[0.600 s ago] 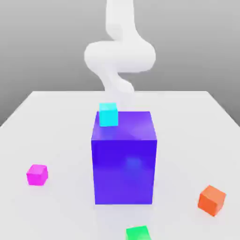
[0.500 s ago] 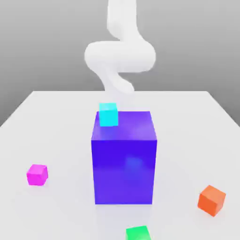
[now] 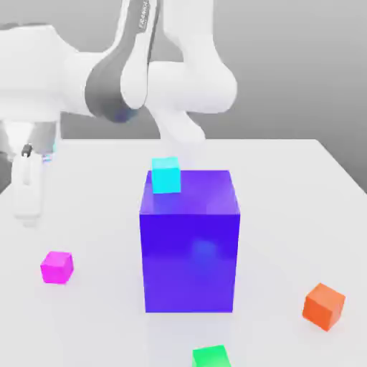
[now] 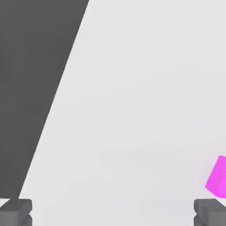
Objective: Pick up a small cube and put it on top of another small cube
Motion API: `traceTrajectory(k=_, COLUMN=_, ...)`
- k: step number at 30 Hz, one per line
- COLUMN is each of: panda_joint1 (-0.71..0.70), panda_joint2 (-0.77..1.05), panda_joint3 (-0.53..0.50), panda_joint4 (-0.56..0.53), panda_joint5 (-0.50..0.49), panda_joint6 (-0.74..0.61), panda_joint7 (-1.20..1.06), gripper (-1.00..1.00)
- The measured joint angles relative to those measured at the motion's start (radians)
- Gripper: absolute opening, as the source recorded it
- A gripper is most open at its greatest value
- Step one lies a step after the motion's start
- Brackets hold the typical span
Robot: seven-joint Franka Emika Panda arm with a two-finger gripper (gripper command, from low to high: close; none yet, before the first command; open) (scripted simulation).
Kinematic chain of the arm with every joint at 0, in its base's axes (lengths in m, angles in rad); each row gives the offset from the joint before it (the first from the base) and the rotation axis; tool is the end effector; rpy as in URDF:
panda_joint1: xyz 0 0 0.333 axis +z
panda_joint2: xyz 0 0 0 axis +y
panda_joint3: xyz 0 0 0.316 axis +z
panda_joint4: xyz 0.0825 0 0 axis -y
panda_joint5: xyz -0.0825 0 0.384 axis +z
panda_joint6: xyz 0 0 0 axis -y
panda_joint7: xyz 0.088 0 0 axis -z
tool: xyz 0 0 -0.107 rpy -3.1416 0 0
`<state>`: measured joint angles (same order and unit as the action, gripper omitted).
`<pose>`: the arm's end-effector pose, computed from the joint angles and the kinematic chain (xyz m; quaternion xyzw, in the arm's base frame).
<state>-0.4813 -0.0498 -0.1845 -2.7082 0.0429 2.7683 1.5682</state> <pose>0.3275 -0.2585 0.2539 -0.4199 0.9058 -0.0431 0.0358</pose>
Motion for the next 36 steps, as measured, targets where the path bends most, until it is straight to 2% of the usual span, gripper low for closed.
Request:
traceTrajectory(k=4, panda_joint1=-0.051, panda_joint2=0.146, panda_joint3=-0.023, panda_joint4=-0.052, panda_joint5=0.037, panda_joint6=0.097, panda_joint7=0.090, gripper=0.00)
traceTrajectory(k=9, panda_joint1=-0.139, panda_joint2=0.327, panda_joint3=0.085, panda_joint4=-0.024, panda_joint5=0.139, panda_joint6=0.238, panda_joint7=0.026, gripper=0.00)
traceTrajectory(k=10, panda_joint1=-0.157, panda_joint2=0.355, panda_joint3=0.106, panda_joint4=-0.019, panda_joint5=0.149, panda_joint6=0.261, panda_joint7=0.018, gripper=-1.00)
traceTrajectory(k=17, panda_joint1=-0.163, panda_joint2=0.358, panda_joint3=0.112, panda_joint4=-0.018, panda_joint5=0.147, panda_joint6=0.265, panda_joint7=0.019, gripper=-1.00)
traceTrajectory(k=23, panda_joint1=-0.112, panda_joint2=0.165, panda_joint3=0.031, panda_joint4=-0.058, panda_joint5=0.022, panda_joint6=0.113, panda_joint7=0.114, gripper=-1.00)
traceTrajectory(k=36, panda_joint1=0.165, panda_joint2=0.218, panda_joint3=0.361, panda_joint4=0.234, panda_joint5=-0.111, panda_joint6=-0.131, panda_joint7=-0.254, gripper=-1.00)
